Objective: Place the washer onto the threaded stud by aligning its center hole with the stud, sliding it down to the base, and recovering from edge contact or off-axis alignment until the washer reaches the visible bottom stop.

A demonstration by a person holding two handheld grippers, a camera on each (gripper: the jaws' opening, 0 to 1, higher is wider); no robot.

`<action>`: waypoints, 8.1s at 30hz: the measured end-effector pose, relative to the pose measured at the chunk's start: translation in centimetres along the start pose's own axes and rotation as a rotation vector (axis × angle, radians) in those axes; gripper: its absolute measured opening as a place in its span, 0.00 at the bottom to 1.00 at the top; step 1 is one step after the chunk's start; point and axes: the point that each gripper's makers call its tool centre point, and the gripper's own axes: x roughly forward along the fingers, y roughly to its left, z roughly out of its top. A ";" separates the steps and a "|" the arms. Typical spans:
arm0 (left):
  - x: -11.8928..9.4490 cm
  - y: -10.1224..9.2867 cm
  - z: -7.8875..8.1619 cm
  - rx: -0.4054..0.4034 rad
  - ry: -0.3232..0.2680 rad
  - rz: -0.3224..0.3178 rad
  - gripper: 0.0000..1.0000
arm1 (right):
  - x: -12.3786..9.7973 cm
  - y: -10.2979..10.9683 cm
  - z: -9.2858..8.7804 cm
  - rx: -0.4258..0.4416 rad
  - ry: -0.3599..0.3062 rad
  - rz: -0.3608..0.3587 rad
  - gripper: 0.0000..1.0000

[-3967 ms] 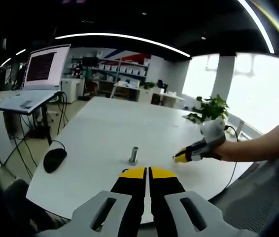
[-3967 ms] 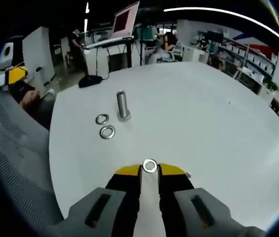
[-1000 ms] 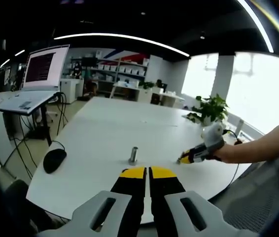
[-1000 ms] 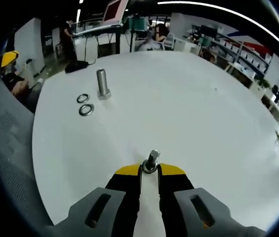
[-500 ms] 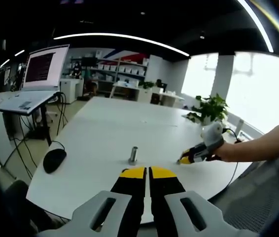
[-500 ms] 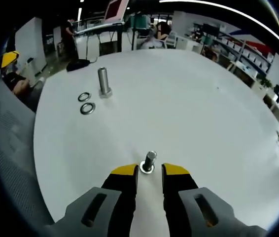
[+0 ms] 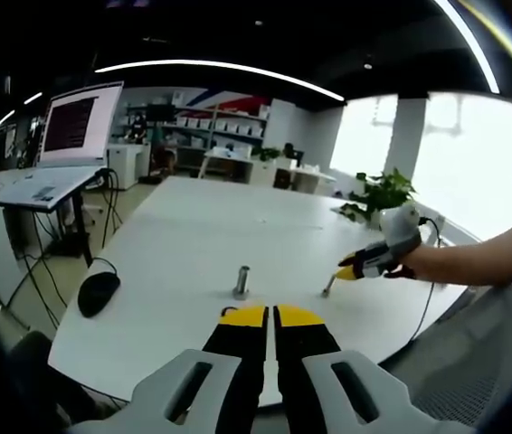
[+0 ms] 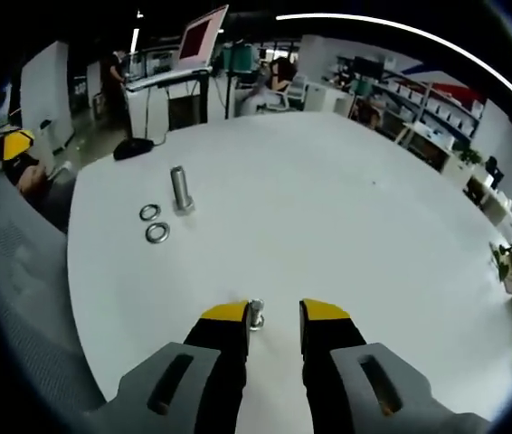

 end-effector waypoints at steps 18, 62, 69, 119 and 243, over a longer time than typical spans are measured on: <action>-0.2 -1.0 -0.8 0.020 0.027 -0.024 0.02 | -6.0 3.4 2.3 0.040 -0.080 0.078 0.23; 0.0 -3.6 -1.3 0.033 0.046 -0.259 0.00 | -7.4 8.3 -1.6 0.097 0.040 0.022 0.22; -0.1 -3.5 -1.1 0.022 0.036 -0.265 0.01 | -6.7 9.7 0.2 0.018 0.037 0.108 0.22; 0.6 -3.7 -2.9 -0.011 0.160 -0.245 0.08 | 10.7 15.6 3.2 -0.625 0.464 0.548 0.28; 0.7 -2.9 -2.6 -0.044 0.139 -0.232 0.05 | 14.3 13.6 5.5 -0.939 0.652 0.585 0.27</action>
